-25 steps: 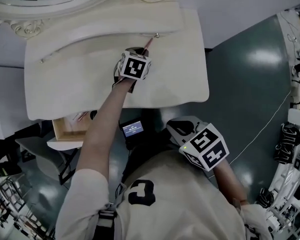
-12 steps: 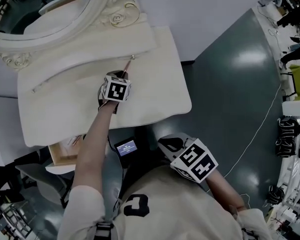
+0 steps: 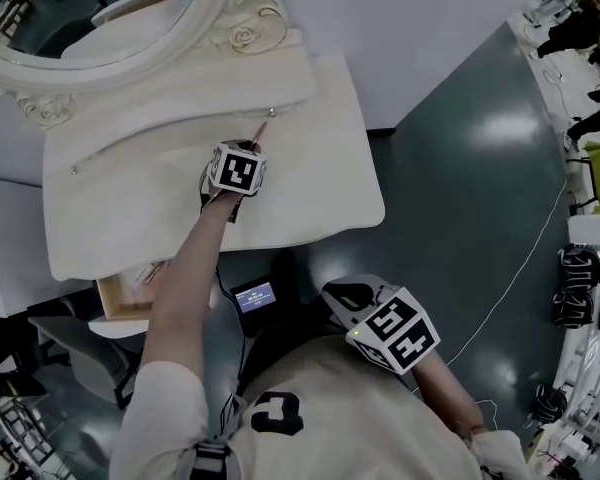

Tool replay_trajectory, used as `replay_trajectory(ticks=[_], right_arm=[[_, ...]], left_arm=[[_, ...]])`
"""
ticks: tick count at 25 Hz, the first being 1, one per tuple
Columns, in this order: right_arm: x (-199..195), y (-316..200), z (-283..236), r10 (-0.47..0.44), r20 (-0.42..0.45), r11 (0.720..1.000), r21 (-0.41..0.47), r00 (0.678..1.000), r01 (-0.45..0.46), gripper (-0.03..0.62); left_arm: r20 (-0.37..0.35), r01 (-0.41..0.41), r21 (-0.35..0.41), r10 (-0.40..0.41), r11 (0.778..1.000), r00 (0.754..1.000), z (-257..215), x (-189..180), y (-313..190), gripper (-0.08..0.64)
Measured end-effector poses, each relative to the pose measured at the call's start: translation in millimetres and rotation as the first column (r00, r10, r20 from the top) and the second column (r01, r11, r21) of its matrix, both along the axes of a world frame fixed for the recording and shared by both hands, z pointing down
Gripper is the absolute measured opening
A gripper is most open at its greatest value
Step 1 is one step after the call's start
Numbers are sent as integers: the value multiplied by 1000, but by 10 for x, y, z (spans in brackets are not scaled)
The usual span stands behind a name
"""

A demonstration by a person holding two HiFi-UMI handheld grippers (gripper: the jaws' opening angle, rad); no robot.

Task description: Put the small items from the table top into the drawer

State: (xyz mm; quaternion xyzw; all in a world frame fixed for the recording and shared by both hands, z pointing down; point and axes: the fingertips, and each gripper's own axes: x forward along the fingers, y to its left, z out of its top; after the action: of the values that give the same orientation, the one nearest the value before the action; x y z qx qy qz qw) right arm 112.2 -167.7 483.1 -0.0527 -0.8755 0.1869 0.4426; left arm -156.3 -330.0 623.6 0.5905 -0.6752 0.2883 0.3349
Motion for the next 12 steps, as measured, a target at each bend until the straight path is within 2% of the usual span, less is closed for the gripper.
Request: replay_trajectory(ticks=[6,12], right_arm=[[35,62,-26,-21,23,1000,10,1000,21,28],[82,215,-81,-66,57,998,17,996,65,28]], left_arm=[[-29,55,9,-55,998,998,-36,64,330,92],[-59,147,78,-142,986,988,-301,197,770,92]])
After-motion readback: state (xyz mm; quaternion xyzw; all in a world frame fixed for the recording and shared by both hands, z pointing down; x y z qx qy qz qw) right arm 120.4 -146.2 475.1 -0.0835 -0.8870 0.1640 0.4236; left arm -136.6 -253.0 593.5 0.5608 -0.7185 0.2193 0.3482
